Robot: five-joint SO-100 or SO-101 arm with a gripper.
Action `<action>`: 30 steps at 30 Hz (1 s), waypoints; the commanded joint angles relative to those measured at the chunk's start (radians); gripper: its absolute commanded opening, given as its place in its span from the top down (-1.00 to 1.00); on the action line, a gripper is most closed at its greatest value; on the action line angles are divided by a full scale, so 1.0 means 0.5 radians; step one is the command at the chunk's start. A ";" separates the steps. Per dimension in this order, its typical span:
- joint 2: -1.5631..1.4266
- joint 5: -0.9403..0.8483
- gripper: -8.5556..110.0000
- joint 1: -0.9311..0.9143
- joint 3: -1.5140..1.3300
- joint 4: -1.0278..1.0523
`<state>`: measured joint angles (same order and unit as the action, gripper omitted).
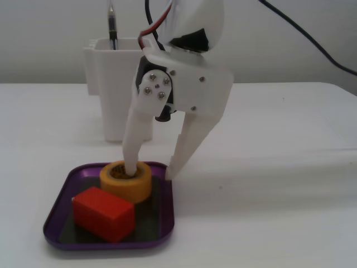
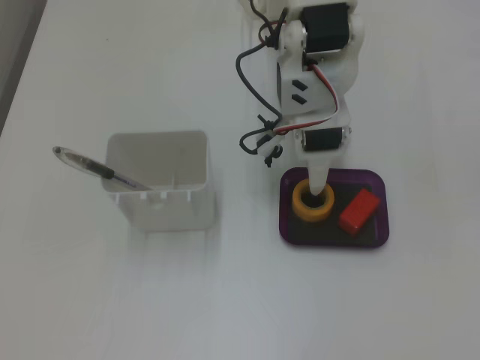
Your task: Remove the yellow tape from the box.
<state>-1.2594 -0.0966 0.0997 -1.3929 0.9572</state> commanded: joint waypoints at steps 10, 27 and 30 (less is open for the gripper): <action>-0.012 -0.012 0.78 -0.003 0.025 -0.126; 0.163 0.009 0.86 0.000 0.052 -0.166; 0.107 0.009 0.86 0.003 0.098 -0.138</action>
<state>-1.1689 -0.0966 0.0966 -1.3775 0.8851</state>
